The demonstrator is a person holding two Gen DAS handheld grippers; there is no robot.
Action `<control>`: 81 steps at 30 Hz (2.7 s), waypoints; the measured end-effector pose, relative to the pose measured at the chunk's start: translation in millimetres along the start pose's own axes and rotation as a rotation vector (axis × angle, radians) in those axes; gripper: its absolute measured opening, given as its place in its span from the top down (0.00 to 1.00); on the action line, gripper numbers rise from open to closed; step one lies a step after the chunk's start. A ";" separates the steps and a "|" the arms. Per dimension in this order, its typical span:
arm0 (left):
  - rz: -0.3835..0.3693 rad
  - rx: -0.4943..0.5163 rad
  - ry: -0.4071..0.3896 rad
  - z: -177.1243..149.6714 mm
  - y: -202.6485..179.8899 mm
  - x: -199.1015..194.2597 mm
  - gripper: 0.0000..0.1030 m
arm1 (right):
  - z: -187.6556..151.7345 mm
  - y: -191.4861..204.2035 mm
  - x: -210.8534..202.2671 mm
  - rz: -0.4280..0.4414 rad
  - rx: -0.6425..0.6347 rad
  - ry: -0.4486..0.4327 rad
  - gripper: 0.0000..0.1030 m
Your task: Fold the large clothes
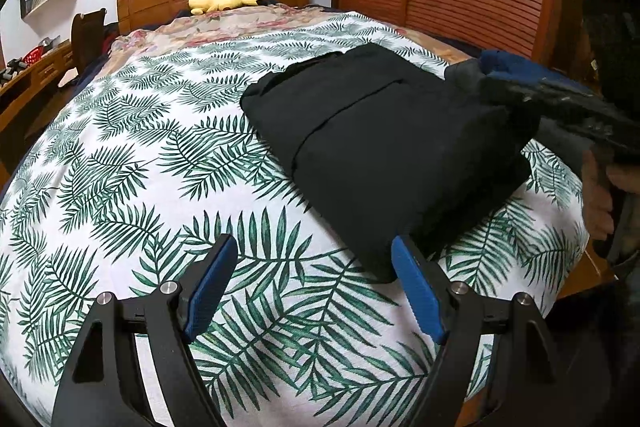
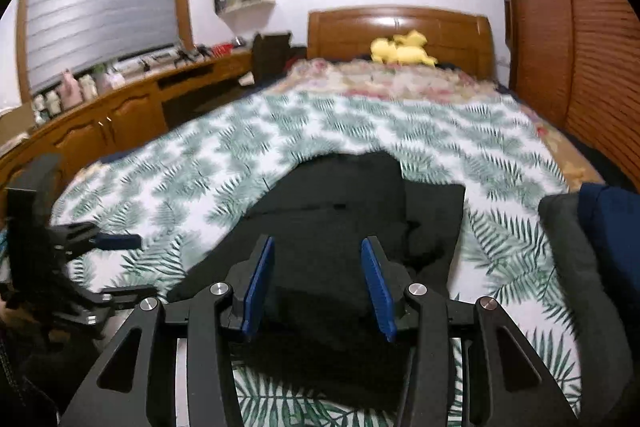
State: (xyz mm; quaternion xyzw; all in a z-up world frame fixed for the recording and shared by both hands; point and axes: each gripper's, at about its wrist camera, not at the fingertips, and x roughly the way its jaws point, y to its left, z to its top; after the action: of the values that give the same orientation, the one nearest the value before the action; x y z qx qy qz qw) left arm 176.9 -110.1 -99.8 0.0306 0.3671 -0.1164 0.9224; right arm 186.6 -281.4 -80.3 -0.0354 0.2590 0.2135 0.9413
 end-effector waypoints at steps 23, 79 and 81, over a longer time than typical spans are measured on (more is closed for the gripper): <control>-0.003 -0.020 -0.031 26.5 27.6 17.5 0.22 | -39.4 -14.3 6.8 -0.097 0.075 0.047 0.55; -0.143 -0.232 0.181 145.1 87.3 235.1 0.38 | -54.9 -61.3 42.2 0.049 0.170 0.212 0.32; -0.144 -0.219 0.182 146.9 81.9 231.9 0.46 | -55.1 -61.6 43.0 0.057 0.177 0.214 0.32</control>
State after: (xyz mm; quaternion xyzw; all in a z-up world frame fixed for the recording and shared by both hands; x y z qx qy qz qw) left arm 457.9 -96.0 -153.7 -0.0859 0.4611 -0.1382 0.8723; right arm 219.8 -330.5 -152.2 0.0326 0.3765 0.2116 0.9013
